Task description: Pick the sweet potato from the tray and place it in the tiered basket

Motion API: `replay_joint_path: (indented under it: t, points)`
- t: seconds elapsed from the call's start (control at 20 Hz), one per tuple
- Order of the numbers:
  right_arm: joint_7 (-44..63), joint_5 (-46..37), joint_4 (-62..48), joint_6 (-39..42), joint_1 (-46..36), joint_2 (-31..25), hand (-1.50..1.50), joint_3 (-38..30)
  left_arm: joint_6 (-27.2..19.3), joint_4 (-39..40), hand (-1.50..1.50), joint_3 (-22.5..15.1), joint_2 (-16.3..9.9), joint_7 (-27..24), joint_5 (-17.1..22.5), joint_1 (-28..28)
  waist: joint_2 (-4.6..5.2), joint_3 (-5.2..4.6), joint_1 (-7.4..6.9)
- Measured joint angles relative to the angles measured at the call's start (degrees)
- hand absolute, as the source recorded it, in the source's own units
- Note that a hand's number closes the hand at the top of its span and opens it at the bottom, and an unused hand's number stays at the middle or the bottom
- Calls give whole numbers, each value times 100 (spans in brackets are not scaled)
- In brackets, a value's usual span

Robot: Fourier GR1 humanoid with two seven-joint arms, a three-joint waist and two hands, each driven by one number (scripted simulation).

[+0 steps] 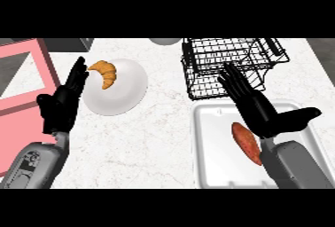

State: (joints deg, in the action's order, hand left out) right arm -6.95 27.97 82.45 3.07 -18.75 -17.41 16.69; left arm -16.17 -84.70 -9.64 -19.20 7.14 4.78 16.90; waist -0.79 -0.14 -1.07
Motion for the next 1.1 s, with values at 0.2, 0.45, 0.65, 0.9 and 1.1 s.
replay_joint_path:
  t: [0.2,0.45,0.65,0.9,1.1]
  points:
    - [91,-298,-241,-85,-191,96,-150,-6,339,-61,0,-28,111,-303,137,-341,-6,-2,54]
    - [185,-1026,-258,-728,-213,61,-150,239,915,147,0,-245,287,-642,458,-656,-105,-56,87]
    - [-260,-1243,-310,-1003,-70,447,-150,354,1157,318,0,-348,414,-924,532,-838,-124,-57,87]
    - [245,-1815,47,-1091,-92,3,-150,520,1358,490,0,-328,456,-1170,558,-1008,-37,-22,126]
    - [1188,-2360,379,-762,-402,-985,-150,656,1311,595,0,-351,523,-1287,488,-1098,-9,-20,190]
